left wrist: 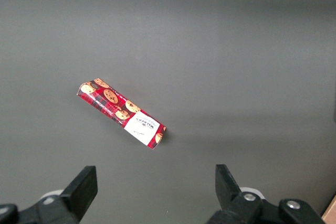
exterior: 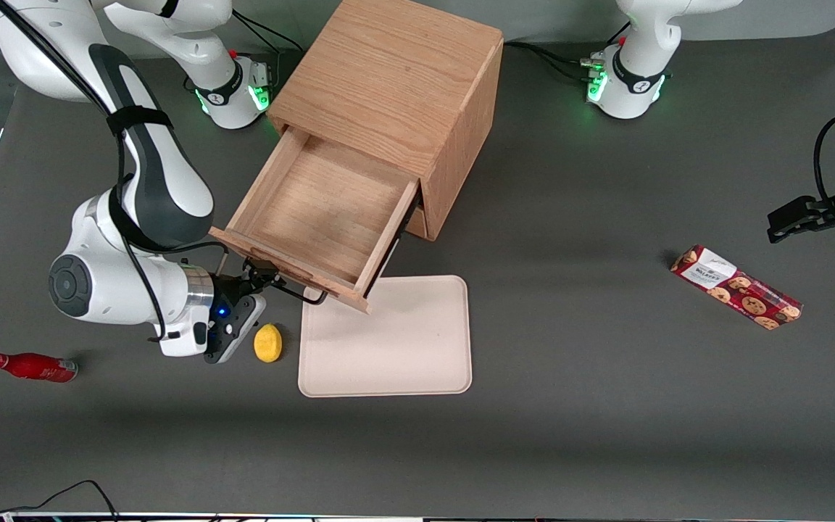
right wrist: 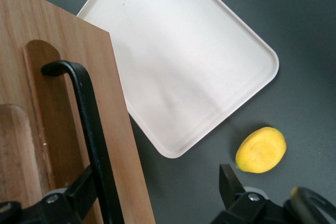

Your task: Open upper drawer

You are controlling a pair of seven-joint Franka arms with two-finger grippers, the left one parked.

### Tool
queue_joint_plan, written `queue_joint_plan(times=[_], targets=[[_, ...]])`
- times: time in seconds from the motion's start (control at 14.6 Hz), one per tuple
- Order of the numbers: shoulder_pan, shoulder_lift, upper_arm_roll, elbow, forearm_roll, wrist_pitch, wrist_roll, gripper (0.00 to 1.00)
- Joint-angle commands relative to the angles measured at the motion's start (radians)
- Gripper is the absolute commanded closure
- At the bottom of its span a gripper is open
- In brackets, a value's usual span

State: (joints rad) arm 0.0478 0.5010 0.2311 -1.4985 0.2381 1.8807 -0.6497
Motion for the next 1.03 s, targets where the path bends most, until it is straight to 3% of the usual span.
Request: queue_joint_plan(times=[0.0, 0.21, 0.48, 0.96], targets=[[0.009, 0.063, -0.003, 0.099, -0.054, -0.018, -0.005, 0.0], [0.007, 0.071, -0.004, 0.104, -0.057, -0.018, -0.015, 0.0], [0.003, 0.091, -0.006, 0.127, -0.115, -0.018, -0.021, 0.0], [-0.008, 0.116, -0.009, 0.17, -0.12, -0.043, -0.094, 0.0]])
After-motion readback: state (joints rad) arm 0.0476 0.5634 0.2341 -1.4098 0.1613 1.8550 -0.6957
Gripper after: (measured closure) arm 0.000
